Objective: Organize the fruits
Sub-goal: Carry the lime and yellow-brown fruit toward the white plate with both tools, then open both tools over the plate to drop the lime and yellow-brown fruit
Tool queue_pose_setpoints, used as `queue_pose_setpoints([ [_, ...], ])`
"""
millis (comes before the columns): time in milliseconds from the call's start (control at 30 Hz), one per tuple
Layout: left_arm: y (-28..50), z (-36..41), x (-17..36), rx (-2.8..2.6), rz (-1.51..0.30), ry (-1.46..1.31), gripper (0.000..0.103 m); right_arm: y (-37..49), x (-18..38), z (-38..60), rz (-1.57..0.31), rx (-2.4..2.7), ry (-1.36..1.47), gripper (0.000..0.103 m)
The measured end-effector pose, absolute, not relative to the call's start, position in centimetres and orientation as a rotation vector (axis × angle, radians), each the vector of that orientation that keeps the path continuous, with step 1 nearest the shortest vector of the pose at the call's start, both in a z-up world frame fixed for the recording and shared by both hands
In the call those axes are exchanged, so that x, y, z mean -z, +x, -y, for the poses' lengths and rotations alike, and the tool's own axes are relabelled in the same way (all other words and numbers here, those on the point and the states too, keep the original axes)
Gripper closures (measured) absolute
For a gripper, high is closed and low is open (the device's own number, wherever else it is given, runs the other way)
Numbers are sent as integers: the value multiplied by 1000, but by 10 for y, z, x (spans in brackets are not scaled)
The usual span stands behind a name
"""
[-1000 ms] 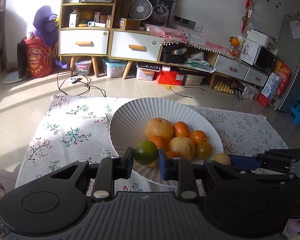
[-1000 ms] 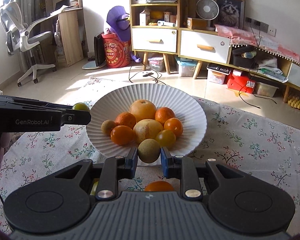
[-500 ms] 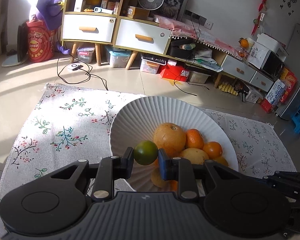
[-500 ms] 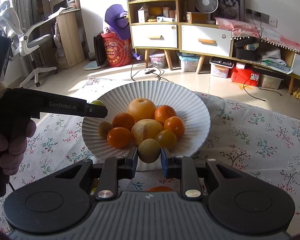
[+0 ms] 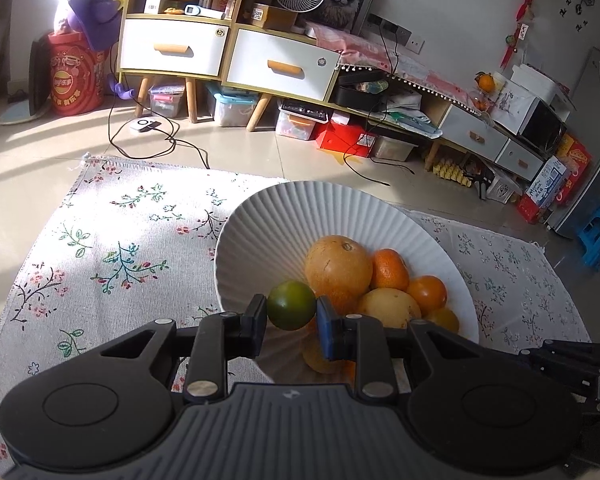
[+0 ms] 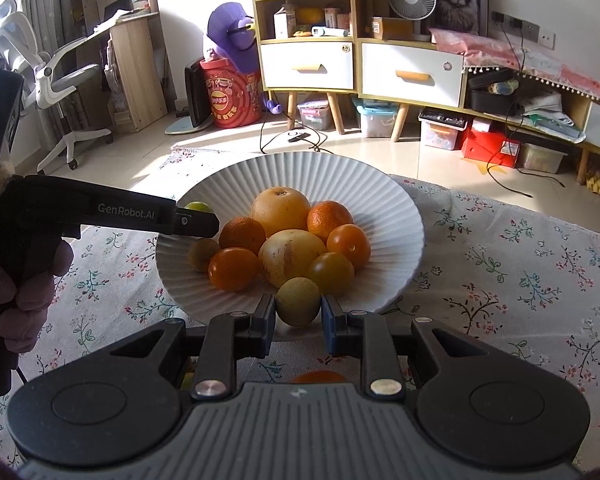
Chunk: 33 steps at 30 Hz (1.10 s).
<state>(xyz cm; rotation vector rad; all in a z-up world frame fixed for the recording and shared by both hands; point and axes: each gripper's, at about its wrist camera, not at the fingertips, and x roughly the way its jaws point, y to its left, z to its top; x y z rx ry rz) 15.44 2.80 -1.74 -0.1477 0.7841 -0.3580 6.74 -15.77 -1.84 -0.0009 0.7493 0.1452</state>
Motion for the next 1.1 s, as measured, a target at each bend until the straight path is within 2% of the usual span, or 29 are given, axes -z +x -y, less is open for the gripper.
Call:
queue_pose_setpoints([
  [267,153,-30,15,352,-764,-154,86,65,16,158,-741,-144,5,76],
  [700,137,-21,9,358,-750,-60,64,59,10,160,-732,-146,9,64],
  [1100,110,-26,0,352,-744,-17,42,45,1,170,-714,-126,21,49],
])
